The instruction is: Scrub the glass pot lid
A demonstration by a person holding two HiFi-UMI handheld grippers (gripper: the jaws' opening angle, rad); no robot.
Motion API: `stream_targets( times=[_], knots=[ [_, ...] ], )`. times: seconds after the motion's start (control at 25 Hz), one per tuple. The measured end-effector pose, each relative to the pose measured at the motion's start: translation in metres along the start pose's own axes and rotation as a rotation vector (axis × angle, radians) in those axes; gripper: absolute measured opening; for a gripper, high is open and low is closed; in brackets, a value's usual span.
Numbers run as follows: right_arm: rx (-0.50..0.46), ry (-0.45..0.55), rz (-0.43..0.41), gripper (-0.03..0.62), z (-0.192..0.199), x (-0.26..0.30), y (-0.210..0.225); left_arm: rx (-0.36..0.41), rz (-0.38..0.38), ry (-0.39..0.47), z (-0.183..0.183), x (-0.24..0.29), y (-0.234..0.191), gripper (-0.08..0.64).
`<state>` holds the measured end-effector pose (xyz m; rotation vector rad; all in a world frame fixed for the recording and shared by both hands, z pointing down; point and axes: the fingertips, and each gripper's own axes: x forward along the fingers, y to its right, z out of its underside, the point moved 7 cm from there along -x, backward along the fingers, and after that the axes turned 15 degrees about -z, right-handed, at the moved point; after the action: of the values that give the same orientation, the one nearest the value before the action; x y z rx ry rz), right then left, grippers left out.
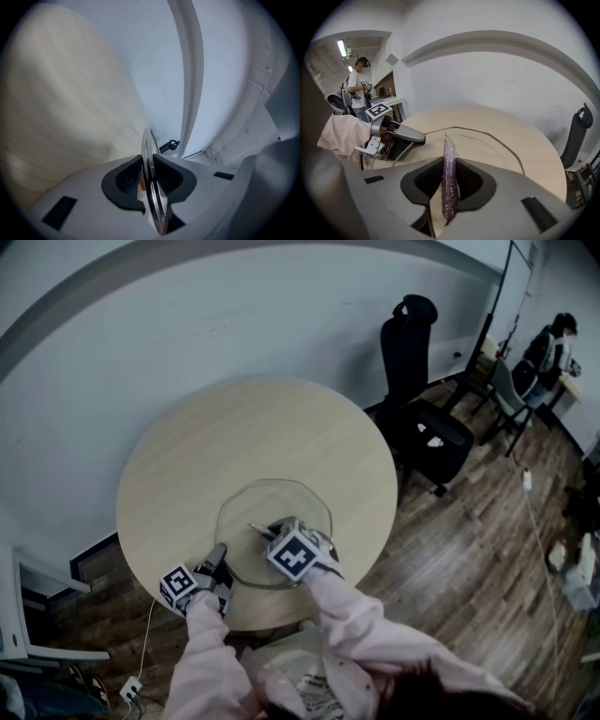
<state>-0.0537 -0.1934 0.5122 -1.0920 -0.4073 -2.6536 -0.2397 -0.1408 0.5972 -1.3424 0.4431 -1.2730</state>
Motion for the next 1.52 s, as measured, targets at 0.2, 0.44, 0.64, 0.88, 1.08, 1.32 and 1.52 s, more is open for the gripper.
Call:
stream_targets(
  times=[0.2,0.44,0.64,0.88,1.08,1.32,1.52],
  knots=[
    [-0.025,0.005,-0.029,0.086,-0.005,0.005,-0.012,0.004,-0.001,0.000,0.001,-0.001,0.001,0.067],
    [-0.045,-0.004,-0.058,0.086,-0.008,0.010,-0.024,-0.008,-0.002,0.009,0.002,-0.002,0.000,0.067],
    [-0.053,-0.004,-0.072,0.086,-0.011,0.012,-0.029,-0.012,-0.003,0.015,0.002,-0.002,-0.001,0.067],
    [-0.058,-0.002,-0.101,0.086,-0.015,0.015,-0.036,-0.010,0.007,0.021,0.000,-0.002,0.000,0.066],
    [-0.059,-0.001,-0.127,0.086,-0.017,0.018,-0.042,-0.018,0.002,0.020,0.002,-0.002,0.000,0.066],
    [-0.045,0.006,-0.146,0.086,-0.021,0.022,-0.049,-0.023,0.004,0.021,0.001,-0.002,-0.002,0.066],
    [-0.034,0.016,-0.159,0.086,-0.022,0.024,-0.051,-0.010,0.009,0.023,0.000,0.000,-0.001,0.066]
  ],
)
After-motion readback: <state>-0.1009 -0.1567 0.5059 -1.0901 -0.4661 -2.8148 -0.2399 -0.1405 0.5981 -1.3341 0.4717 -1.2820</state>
